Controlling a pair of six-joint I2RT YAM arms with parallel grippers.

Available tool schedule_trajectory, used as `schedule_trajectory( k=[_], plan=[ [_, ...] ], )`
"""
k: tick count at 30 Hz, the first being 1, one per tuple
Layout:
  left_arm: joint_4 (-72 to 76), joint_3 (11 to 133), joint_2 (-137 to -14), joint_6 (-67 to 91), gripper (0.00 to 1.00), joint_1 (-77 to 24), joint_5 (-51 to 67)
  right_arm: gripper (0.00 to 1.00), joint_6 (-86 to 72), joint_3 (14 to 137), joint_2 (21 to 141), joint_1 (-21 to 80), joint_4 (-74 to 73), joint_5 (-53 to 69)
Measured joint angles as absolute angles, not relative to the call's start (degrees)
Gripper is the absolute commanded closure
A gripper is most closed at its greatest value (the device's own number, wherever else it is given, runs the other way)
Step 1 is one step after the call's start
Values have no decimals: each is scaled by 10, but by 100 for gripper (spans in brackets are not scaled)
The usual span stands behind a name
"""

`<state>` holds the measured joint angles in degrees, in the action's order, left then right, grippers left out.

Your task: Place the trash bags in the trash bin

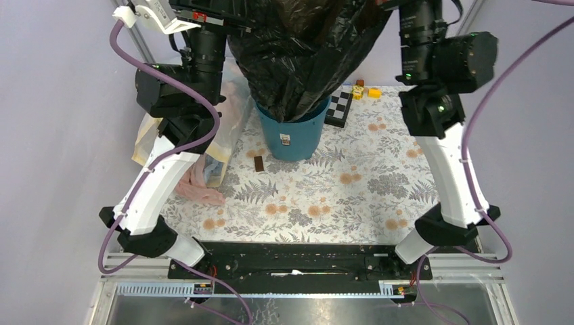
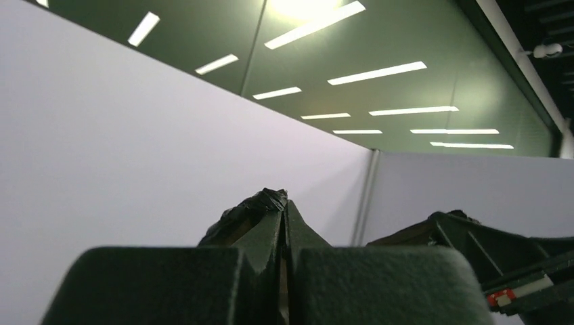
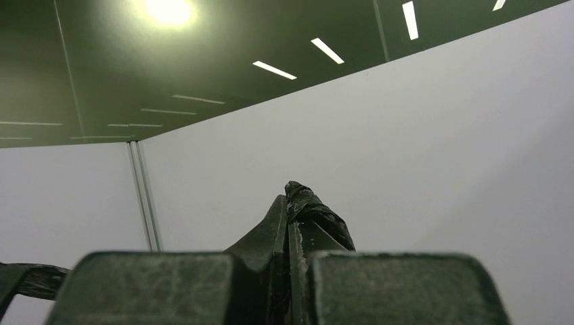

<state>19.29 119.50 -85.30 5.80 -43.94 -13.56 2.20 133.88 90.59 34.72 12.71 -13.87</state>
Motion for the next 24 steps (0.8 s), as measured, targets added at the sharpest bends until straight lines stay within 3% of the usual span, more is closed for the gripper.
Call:
schedule_trajectory(
  k=[9,18,24],
  plan=[
    [270,1195,-891,39,100,-365,-131,100,25,1309,971,347,192,-138],
    [267,1122,-931,157,100,-264,-94,100,58,1280,995,347,215,-154],
    [260,1126,-942,214,100,-254,-63,100,99,1252,981,344,237,-189]
  ],
)
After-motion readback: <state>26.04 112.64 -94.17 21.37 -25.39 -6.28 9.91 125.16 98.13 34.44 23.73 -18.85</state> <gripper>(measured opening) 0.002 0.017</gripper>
